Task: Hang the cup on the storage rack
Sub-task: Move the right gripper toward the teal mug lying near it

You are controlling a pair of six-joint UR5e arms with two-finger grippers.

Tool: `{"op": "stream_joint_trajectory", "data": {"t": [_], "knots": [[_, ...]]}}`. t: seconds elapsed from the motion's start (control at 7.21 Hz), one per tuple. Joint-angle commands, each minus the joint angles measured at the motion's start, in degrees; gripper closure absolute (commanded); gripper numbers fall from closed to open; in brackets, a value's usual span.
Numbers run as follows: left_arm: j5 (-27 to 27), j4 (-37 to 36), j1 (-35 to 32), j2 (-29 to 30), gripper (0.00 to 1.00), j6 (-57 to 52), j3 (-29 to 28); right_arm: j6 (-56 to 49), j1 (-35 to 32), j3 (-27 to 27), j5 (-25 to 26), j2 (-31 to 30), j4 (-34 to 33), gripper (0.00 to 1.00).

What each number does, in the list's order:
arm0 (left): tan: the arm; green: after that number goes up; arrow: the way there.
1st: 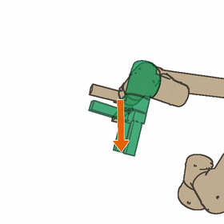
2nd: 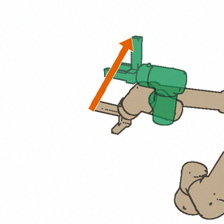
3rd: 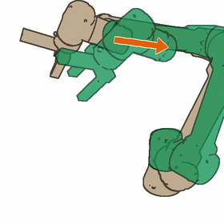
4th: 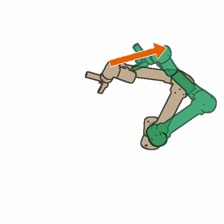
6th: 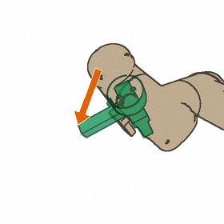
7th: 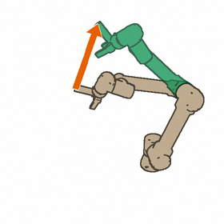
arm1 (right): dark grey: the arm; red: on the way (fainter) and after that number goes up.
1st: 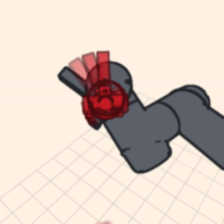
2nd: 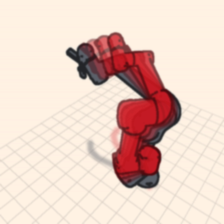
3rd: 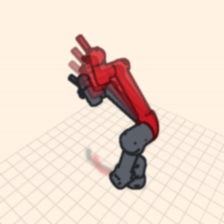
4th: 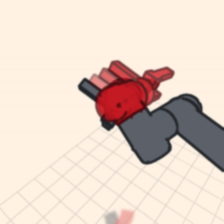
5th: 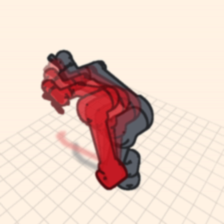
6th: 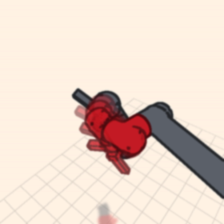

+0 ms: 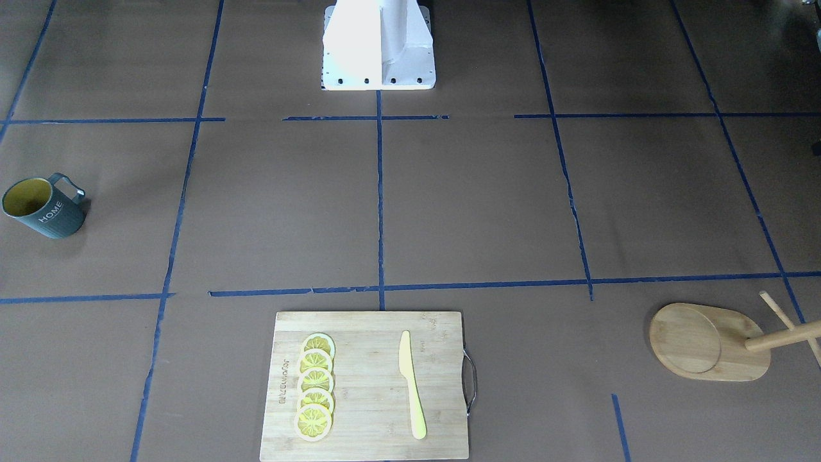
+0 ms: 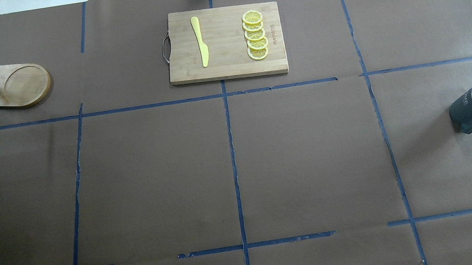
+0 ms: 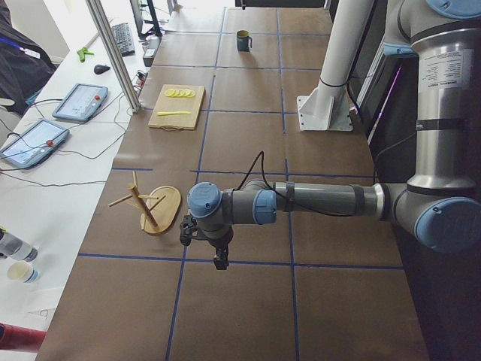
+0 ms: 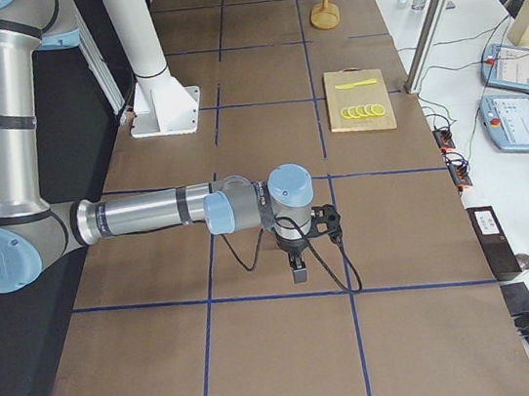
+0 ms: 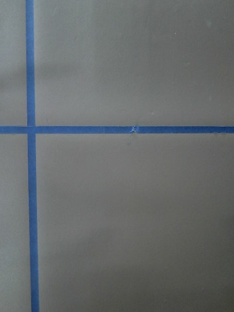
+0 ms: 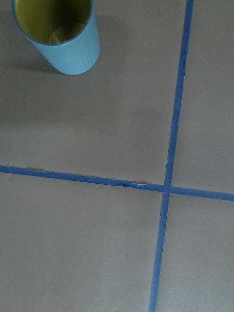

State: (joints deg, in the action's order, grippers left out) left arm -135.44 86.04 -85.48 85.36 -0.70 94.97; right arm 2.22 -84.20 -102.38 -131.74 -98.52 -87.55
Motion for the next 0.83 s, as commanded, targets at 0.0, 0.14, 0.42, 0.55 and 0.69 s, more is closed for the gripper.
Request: {"op": "stream_joint_trajectory", "data": {"t": [0.0,0.14,0.42,0.55,0.69], "knots": [[0.0,-0.5,0.1,0.3,0.0,0.0,0.1,0.0,0.1,-0.2,0.1,0.1,0.1,0.0],[0.0,-0.5,0.1,0.3,0.0,0.0,0.2,0.1,0.8,-0.2,0.1,1.1,2.4,0.0],[-0.1,-0.5,0.1,0.0,0.0,0.0,0.9,0.4,4.7,0.0,0.0,1.1,11.6,0.0],[-0.1,-0.5,0.1,-0.1,0.0,0.0,1.0,-0.2,8.1,0.1,0.3,1.3,12.4,0.0],[-0.1,-0.5,0.1,-0.1,0.0,0.0,1.0,0.1,11.7,0.2,0.4,3.9,12.4,0.0]]}}
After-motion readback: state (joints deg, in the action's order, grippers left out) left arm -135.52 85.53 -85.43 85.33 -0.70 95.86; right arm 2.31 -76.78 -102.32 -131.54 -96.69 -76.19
